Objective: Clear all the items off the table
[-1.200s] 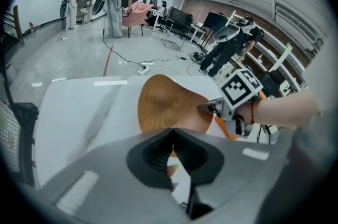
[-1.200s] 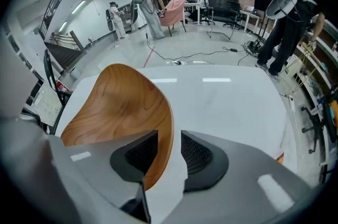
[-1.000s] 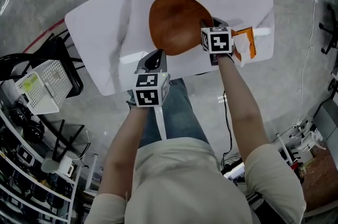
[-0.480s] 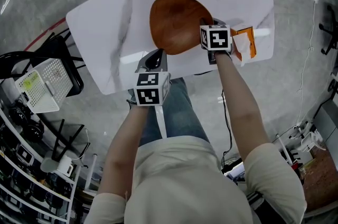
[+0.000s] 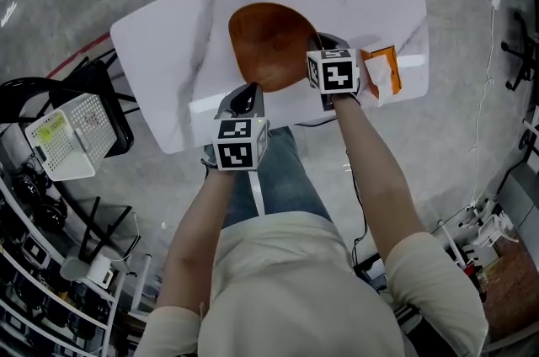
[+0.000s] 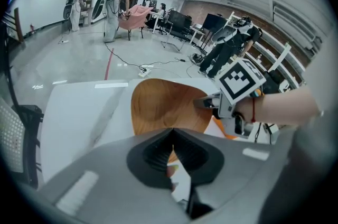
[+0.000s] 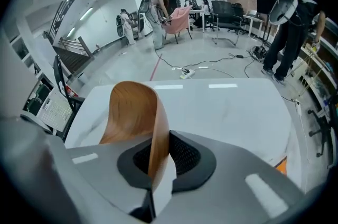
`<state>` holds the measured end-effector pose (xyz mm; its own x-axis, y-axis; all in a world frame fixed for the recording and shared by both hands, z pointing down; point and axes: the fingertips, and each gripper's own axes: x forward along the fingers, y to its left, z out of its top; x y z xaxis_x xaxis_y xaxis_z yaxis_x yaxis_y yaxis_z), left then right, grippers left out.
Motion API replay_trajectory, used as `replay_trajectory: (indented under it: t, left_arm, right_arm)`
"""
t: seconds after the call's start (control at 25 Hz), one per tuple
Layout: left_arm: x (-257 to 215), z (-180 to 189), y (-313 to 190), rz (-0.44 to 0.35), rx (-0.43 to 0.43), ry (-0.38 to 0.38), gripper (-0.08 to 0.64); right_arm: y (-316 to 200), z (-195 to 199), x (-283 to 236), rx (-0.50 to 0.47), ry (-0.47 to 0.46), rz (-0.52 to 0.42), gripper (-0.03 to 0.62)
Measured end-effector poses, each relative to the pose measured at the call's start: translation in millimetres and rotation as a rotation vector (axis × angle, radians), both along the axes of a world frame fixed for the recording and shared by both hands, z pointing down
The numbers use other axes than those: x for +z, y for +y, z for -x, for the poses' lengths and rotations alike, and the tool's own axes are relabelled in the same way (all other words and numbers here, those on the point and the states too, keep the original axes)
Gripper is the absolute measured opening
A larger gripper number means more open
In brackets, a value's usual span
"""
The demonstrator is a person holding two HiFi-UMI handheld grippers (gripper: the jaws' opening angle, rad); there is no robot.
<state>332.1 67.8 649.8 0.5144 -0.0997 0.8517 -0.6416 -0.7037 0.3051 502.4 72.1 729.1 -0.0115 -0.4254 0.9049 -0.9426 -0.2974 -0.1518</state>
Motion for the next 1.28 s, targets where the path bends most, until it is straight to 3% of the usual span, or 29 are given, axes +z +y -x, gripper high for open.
replay_trajectory:
  t: [0.48,1.28]
  left_arm:
    - [-22.2,31.9,2.2,-0.024,-0.063,0.005,0.009]
    - [-81.5,102.4,14.5,-0.073,-0.171,0.027,0.009]
  right_arm:
    - [5.7,12.3,-21.2,-0.041,0.060,0.046,0.012]
    - [19.3,61.4,-112.1,-0.043,0.084,0.004,0.012]
